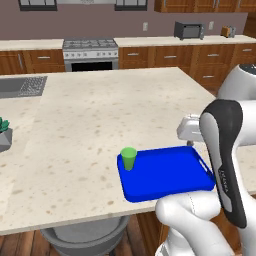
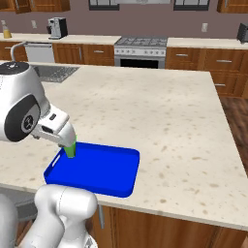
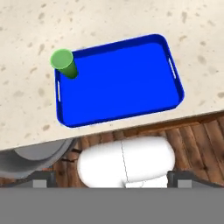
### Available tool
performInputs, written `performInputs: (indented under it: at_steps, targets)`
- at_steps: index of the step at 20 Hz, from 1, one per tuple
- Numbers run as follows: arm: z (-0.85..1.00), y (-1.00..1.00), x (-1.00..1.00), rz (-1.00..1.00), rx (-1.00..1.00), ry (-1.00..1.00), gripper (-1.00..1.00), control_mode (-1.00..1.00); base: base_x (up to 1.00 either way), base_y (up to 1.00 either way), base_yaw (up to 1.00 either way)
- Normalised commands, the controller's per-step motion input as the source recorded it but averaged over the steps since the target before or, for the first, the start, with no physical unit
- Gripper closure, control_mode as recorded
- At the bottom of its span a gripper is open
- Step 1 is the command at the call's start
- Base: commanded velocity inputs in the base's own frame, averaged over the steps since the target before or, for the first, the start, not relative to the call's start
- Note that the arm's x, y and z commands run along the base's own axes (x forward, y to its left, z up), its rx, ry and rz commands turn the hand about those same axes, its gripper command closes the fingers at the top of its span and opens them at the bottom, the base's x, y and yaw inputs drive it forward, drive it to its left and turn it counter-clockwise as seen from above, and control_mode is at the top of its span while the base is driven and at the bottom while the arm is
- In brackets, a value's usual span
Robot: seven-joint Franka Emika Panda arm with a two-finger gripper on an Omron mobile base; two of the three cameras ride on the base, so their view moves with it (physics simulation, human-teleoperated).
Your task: There is a tray on the dining counter. Grab the cup, mug, and pitcher and place them on the tray. The pitcher may be placed next to the tray if it cannot fit the tray.
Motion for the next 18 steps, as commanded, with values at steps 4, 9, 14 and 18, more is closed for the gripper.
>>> performInputs:
  at_steps: [4, 9, 14, 18]
  targets:
    - [-0.30, -0.37, -0.03, 0.39, -0.11, 0.00, -1.00, -1.00, 0.00, 0.00, 0.00]
    - [-0.29, -0.09, -0.12, 0.22, -0.05, -0.03, -1.00, -1.00, 0.00, 0.00, 0.00]
    - [-0.03, 0.00, 0.00, 0.00, 0.00, 0.00, -1.00, -1.00, 0.00, 0.00, 0.00]
    - [0.00, 0.00, 0.00, 0.00, 0.00, 0.00, -1.00, -1.00, 0.00, 0.00, 0.00]
